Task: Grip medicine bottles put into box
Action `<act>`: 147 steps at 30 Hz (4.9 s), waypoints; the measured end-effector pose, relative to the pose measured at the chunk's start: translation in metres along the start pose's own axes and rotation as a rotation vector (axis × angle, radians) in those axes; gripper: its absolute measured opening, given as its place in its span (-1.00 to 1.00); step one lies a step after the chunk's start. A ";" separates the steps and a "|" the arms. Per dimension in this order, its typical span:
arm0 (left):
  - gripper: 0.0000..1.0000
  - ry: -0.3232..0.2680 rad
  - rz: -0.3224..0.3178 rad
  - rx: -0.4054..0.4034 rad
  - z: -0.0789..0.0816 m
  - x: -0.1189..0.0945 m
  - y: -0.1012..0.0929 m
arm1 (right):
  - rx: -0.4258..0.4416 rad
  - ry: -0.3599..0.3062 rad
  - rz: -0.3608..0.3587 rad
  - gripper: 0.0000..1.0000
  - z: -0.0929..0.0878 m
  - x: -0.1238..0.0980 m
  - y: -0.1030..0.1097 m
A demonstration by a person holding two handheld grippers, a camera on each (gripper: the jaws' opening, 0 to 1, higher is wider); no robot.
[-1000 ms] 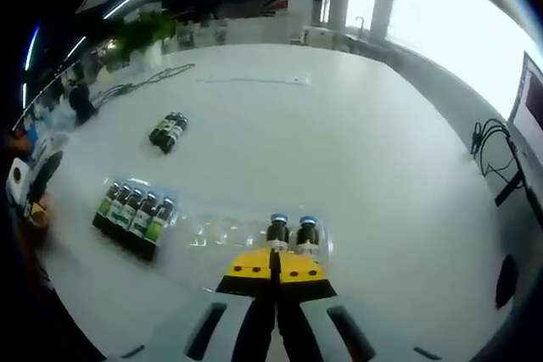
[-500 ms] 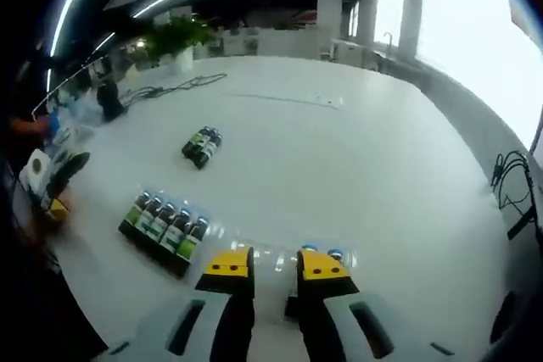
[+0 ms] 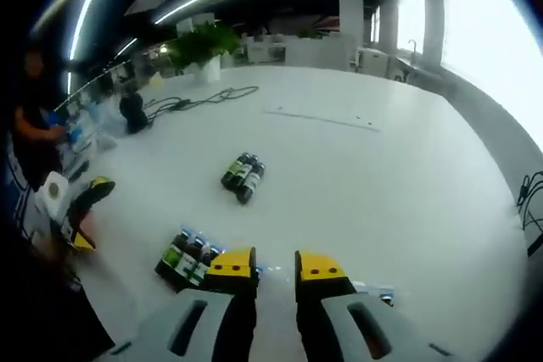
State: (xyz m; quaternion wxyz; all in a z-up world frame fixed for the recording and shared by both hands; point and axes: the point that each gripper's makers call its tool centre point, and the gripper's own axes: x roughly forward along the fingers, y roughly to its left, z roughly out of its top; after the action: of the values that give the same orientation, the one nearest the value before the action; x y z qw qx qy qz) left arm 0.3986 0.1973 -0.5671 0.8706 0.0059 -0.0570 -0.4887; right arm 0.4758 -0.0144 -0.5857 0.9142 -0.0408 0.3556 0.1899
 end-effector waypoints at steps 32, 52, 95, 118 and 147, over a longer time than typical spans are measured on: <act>0.01 -0.005 -0.004 0.013 -0.002 -0.002 0.003 | 0.153 0.084 0.064 -0.83 0.046 0.063 0.025; 0.01 -0.008 -0.002 -0.005 0.001 -0.001 0.001 | 0.178 0.193 0.068 -0.84 0.042 0.122 0.033; 0.00 0.002 0.005 -0.008 -0.001 0.000 0.002 | 0.190 0.155 0.052 -0.87 0.035 0.098 0.013; 0.00 -0.009 0.012 -0.012 0.002 0.000 0.004 | 0.223 0.094 -0.018 -0.87 0.006 0.023 -0.023; -0.01 -0.016 0.021 -0.010 0.003 0.000 0.005 | 0.281 0.146 -0.110 -0.87 -0.072 -0.018 -0.047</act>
State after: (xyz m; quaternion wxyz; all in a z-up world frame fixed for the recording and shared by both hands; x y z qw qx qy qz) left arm 0.4026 0.2004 -0.5635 0.8753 -0.0029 -0.0614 -0.4797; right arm 0.4352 -0.0791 -0.6302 0.8917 0.0544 0.4413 0.0844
